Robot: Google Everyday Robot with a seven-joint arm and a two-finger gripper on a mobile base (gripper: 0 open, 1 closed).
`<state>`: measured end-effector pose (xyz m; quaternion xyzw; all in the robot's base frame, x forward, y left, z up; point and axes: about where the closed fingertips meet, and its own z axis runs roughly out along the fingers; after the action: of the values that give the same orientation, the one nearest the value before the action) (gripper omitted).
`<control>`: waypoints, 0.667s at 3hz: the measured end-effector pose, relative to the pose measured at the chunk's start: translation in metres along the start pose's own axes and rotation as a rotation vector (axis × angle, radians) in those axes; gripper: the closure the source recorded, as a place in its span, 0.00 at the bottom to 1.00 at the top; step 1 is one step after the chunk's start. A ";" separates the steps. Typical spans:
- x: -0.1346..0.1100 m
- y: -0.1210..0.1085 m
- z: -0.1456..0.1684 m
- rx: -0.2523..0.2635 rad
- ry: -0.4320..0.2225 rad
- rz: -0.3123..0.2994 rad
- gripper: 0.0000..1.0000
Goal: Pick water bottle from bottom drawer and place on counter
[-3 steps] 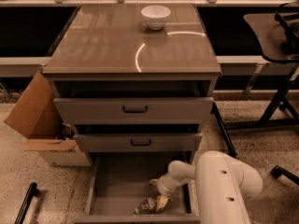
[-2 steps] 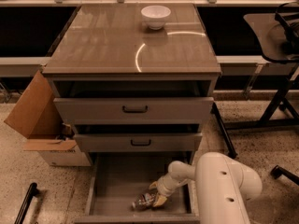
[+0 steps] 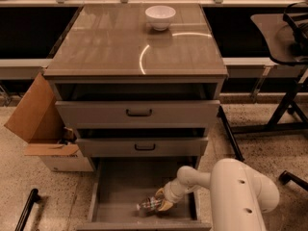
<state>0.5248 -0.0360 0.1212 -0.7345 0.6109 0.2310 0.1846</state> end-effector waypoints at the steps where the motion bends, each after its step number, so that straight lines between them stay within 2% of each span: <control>1: -0.017 0.009 -0.068 0.075 -0.075 -0.069 1.00; 2: -0.020 0.018 -0.131 0.141 -0.115 -0.114 1.00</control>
Offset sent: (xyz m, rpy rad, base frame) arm -0.0054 -0.1053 0.1878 0.2067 -0.2499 0.0051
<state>0.5194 -0.0951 0.2408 -0.7388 0.5713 0.2181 0.2834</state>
